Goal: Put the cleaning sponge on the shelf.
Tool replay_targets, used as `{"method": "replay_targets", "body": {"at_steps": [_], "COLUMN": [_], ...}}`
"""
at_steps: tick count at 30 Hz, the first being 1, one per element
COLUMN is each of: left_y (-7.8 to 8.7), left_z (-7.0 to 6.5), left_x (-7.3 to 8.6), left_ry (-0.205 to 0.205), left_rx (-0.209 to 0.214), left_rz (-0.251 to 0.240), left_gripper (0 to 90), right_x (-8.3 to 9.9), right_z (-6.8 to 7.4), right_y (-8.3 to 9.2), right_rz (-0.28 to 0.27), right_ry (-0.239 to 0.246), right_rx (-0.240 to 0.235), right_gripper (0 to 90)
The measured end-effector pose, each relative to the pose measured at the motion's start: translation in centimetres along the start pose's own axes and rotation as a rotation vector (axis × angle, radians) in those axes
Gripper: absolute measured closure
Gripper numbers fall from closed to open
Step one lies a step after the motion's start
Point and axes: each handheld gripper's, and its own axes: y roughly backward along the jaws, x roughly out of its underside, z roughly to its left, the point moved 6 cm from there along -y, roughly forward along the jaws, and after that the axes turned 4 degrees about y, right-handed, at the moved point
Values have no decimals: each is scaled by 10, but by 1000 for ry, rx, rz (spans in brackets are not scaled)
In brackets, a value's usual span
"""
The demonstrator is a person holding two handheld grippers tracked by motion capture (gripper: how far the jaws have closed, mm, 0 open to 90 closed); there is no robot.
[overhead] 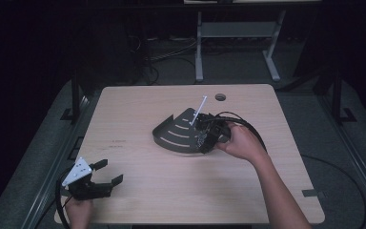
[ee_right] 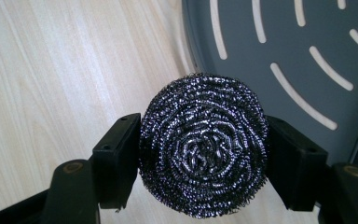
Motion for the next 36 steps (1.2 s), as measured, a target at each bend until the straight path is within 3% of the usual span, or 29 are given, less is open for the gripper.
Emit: {"method": "replay_targets", "body": {"at_steps": [14, 28, 36], "left_y": [1, 0, 1], "left_z": [1, 0, 1], "left_x": [0, -1, 0], "left_ry": [5, 3, 4], "left_rx": [-1, 3, 2], "left_rz": [-7, -6, -5], "left_gripper": [137, 137, 137], "right_x": [-14, -20, -23], "right_z": [-24, -49, -57], "right_y": [-2, -32, -42], "right_rz": [18, 56, 42], "right_ry": [-27, -68, -89], "right_rx": [-13, -12, -9], "right_gripper": [319, 319, 319]}}
